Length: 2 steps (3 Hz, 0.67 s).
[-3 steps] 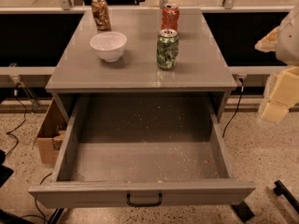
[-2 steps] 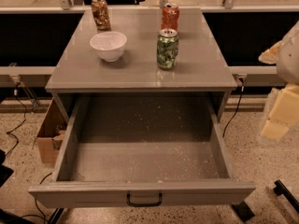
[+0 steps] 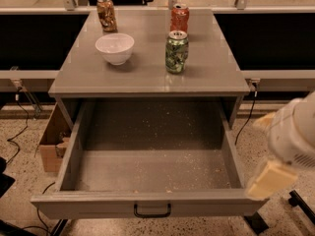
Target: Close top drawer
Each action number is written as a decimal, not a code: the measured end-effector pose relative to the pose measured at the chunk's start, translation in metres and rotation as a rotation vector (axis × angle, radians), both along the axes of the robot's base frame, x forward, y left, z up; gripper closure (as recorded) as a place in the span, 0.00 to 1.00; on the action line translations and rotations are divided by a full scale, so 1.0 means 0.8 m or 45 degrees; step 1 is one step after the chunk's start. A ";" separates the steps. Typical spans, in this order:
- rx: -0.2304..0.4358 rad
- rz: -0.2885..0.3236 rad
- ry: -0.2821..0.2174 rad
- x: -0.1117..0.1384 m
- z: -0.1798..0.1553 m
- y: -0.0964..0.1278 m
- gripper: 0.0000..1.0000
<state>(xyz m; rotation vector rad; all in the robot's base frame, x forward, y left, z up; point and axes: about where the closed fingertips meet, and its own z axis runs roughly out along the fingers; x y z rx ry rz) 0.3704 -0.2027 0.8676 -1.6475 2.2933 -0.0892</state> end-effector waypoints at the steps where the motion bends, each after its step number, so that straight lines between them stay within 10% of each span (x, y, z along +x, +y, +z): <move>1: 0.112 0.027 0.030 -0.027 -0.084 0.029 0.41; 2: 0.201 0.037 0.114 -0.080 -0.172 0.048 0.66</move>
Offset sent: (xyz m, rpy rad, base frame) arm -0.1247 0.0520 -0.2301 0.2343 0.2013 0.0321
